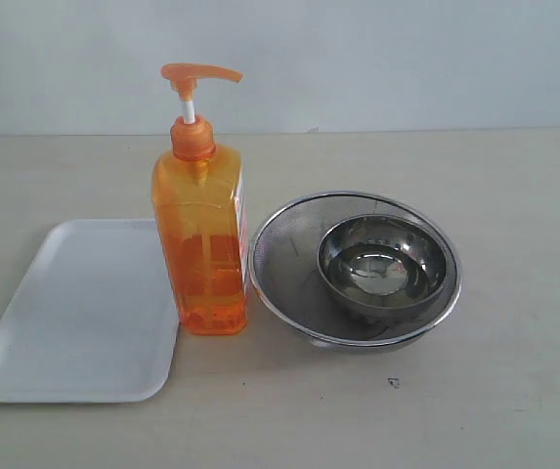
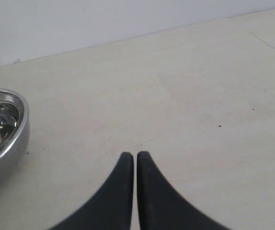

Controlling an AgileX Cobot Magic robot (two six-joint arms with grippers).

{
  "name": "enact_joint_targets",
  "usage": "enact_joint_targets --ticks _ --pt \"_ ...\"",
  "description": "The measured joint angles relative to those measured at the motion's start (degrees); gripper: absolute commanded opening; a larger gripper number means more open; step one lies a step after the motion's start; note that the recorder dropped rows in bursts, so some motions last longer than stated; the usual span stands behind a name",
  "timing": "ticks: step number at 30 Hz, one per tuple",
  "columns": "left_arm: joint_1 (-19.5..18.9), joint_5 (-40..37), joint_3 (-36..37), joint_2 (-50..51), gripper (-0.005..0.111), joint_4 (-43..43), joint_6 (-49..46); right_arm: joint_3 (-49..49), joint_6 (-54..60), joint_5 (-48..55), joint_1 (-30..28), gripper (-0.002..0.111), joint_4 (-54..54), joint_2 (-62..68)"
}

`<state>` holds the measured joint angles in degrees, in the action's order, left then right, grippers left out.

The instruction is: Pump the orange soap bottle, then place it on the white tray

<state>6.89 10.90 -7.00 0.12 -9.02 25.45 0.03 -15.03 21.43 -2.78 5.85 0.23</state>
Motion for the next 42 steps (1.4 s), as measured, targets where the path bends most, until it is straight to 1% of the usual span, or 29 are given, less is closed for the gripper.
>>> enact_joint_targets --ticks 3,5,8,15,19,21,22,24,25,27,28,29,31,32,33,34,37,39,42 --pt "0.0 -1.32 -6.26 1.19 0.078 0.45 0.12 0.0 0.0 0.0 0.0 0.0 0.0 0.0" --pt "0.0 -4.05 -10.07 3.38 0.078 0.57 0.23 0.0 0.0 0.0 0.0 0.0 0.0 0.0" --pt "0.0 -9.86 -13.7 6.14 0.078 0.58 0.23 0.0 0.0 0.0 0.0 0.0 0.0 0.0" --pt "0.0 -21.35 -14.79 7.67 0.078 0.83 -1.27 0.0 0.0 0.0 0.0 0.0 0.0 0.0" --pt "0.0 -23.66 -14.79 7.67 0.077 0.83 -4.16 0.0 0.0 0.0 0.0 0.0 0.0 0.0" --pt "0.0 -23.5 -14.79 7.67 0.059 -0.62 -4.72 0.0 0.0 0.0 0.0 0.0 0.0 0.0" --pt "0.0 -23.26 -14.84 7.67 0.046 -1.46 -4.82 0.0 0.0 0.0 0.0 0.0 0.0 0.0" --pt "0.0 -22.57 -14.93 7.67 0.01 -3.0 -4.94 0.0 0.0 0.0 0.0 0.0 0.0 0.0" --pt "0.0 -22.04 -14.93 7.86 0.006 -3.76 -5.72 0.0 0.0 0.0 0.0 0.0 0.0 0.0" --pt "0.0 -20.68 -14.93 8.5 0.006 -4.4 -8.17 0.0 0.0 0.0 0.0 0.0 0.0 0.0" --pt "0.0 -17.62 -14.93 9.45 0.005 -5.88 -9.84 0.0 0.0 0.0 0.0 0.0 0.0 0.0" --pt "0.0 -16.18 -15.19 9.92 0.005 -6.26 -10.19 0.0 0.0 0.0 0.0 0.0 0.0 0.0" --pt "0.22 -16.81 -18.89 13.25 0.005 -6.91 -13.44 0.0 0.0 0.0 0.0 0.0 0.0 0.0" --pt "0.61 -18.81 -23.36 17.35 0.005 -7.74 -17.0 0.0 0.0 0.0 0.0 0.0 0.0 0.0" --pt "0.9 -19.39 -25.67 19.86 0.005 -8.55 -18.76 0.0 0.0 0.0 0.0 0.0 0.0 0.0" --pt "1.02 -19.64 -29.72 24.5 0.005 -9.92 -21.51 0.0 0.0 0.0 0.0 0.0 0.0 0.0" --pt "1.11 -19.23 -36.5 32.34 0.005 -10.59 -28.5 0.0 0.0 0.0 0.0 0.0 0.0 0.0" --pt "1.11 -15.79 -38.44 36.54 0.005 -10.68 -31.34 0.0 0.0 0.0 0.0 0.0 0.0 0.0" --pt "1.62 -8.27 -38.66 44.44 0.005 -9.9 -32.93 0.0 0.0 0.0 0.0 0.0 0.0 0.0"
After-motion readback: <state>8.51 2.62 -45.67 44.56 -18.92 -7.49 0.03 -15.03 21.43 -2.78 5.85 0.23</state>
